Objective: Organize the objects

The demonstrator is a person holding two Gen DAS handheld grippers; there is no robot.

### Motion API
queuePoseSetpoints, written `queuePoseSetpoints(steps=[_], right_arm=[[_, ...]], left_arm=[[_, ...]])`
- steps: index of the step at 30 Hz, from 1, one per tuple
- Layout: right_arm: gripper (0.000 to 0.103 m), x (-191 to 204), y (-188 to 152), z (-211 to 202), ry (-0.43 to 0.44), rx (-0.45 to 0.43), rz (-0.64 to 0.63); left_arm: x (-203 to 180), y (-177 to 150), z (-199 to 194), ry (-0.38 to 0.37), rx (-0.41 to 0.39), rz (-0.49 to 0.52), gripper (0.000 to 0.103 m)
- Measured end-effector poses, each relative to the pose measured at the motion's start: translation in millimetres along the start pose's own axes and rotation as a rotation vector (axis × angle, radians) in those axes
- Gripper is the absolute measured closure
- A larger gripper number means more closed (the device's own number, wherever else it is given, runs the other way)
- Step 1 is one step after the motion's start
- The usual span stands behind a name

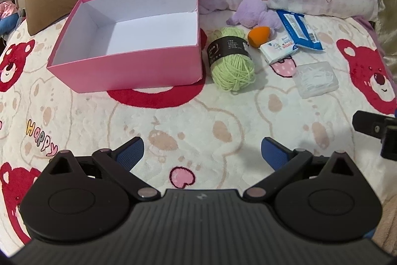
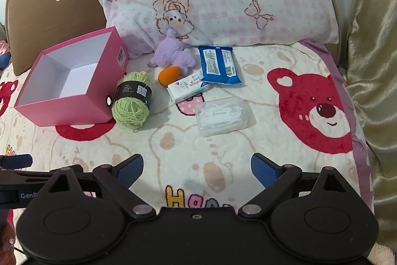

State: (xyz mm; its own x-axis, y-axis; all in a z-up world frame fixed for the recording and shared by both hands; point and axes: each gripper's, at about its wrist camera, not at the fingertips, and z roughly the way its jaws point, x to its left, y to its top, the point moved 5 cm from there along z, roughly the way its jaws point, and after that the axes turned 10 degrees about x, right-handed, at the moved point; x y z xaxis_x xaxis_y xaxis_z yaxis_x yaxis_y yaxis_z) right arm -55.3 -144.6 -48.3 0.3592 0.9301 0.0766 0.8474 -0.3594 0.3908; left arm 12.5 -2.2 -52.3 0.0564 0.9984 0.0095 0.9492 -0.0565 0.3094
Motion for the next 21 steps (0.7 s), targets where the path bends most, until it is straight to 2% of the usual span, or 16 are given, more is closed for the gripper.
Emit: queuePoseSetpoints(steps=[21], right_arm=[[0.007,1.4,0.0,4.2,-0.021,0.031,-0.009]], left_arm=[[-1.3,-1.5,1.9,-0.027,0.011,0.001,0.0]])
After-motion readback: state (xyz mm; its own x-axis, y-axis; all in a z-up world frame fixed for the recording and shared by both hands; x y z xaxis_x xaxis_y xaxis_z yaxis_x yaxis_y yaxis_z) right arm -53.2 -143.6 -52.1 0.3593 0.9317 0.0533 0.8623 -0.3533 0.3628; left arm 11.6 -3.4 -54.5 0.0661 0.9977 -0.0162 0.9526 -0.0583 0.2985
